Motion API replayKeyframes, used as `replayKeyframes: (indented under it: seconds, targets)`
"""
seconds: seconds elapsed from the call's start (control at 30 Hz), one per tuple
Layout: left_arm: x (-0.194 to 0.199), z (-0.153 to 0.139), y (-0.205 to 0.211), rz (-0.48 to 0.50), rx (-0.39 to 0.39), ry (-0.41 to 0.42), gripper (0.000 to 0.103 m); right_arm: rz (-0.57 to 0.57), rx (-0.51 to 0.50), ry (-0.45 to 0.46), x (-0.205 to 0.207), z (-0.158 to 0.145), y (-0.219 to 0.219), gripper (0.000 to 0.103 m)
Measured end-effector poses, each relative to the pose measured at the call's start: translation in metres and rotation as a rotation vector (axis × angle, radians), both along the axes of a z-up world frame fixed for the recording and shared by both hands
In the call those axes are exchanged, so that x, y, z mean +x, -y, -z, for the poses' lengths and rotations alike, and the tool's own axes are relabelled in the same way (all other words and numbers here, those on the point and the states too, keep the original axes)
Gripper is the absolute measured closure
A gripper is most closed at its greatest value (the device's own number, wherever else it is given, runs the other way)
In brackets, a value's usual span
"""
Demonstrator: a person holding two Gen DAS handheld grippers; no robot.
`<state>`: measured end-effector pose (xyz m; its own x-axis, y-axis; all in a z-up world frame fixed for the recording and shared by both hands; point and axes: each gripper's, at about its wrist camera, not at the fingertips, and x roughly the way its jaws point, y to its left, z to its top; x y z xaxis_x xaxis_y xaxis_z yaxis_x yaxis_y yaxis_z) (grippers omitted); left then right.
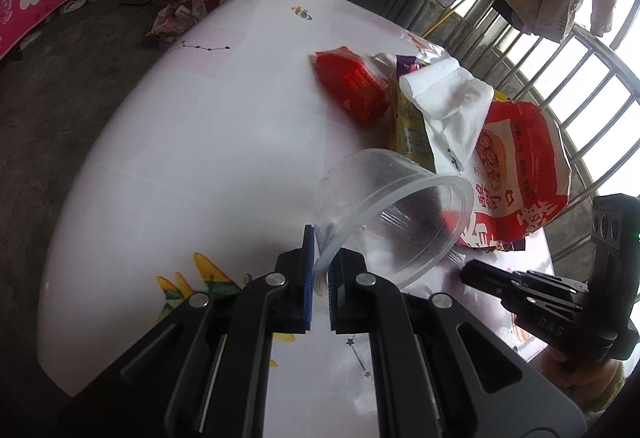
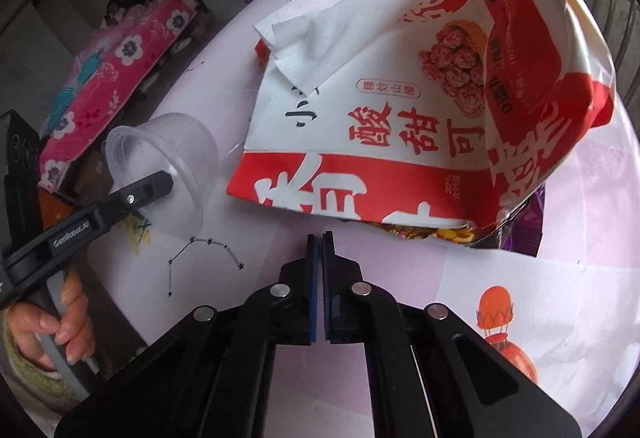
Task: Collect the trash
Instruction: 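Grasp the clear plastic cup rim with the left tool while the right tool grasps the white tissue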
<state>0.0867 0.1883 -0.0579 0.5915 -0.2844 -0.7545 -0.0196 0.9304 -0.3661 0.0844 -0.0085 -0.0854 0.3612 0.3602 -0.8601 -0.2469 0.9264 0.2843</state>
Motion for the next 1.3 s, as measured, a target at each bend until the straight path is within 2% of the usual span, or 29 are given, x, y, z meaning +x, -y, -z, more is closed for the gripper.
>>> replayKeyframes:
  seconds: [0.27, 0.47, 0.5, 0.57, 0.6, 0.63, 0.8, 0.93, 1.1, 1.17, 1.23, 1.3]
  targets:
    - [-0.005, -0.005, -0.019, -0.056, -0.004, 0.015, 0.099, -0.063, 0.022, 0.029, -0.021, -0.019, 0.016, 0.101]
    - [0.0, -0.02, -0.027, -0.065, -0.065, 0.065, 0.099, -0.029, 0.032, 0.179, -0.016, -0.055, 0.019, 0.099]
    - [0.002, -0.023, -0.027, -0.065, -0.063, 0.076, 0.099, -0.021, 0.041, 0.193, -0.01, -0.06, 0.019, 0.097]
    - [0.013, -0.032, -0.023, -0.057, -0.066, 0.11, 0.099, 0.026, 0.048, 0.214, 0.002, -0.067, 0.017, 0.077]
    - [0.018, -0.036, -0.022, -0.051, -0.067, 0.127, 0.099, 0.063, 0.05, 0.23, 0.007, -0.071, 0.013, 0.063]
    - [0.026, -0.042, -0.018, -0.042, -0.062, 0.151, 0.099, 0.1, 0.049, 0.241, 0.013, -0.073, 0.011, 0.057]
    - [0.072, -0.053, -0.001, 0.007, -0.043, 0.193, 0.099, 0.253, 0.031, 0.226, 0.05, -0.064, 0.009, 0.057]
    - [0.11, -0.035, 0.019, 0.065, 0.004, 0.141, 0.099, 0.348, 0.067, 0.173, 0.077, -0.05, 0.02, 0.057]
    - [0.124, -0.013, 0.026, 0.097, 0.013, 0.078, 0.099, 0.356, 0.073, 0.14, 0.094, -0.034, 0.018, 0.058]
    - [0.125, -0.007, 0.026, 0.098, 0.011, 0.068, 0.099, 0.352, 0.073, 0.131, 0.096, -0.028, 0.018, 0.067]
    - [0.125, -0.004, 0.024, 0.093, 0.008, 0.066, 0.099, 0.355, 0.08, 0.13, 0.096, -0.026, 0.02, 0.084]
    - [0.123, -0.003, 0.022, 0.087, 0.002, 0.068, 0.099, 0.348, 0.088, 0.132, 0.094, -0.027, 0.022, 0.094]
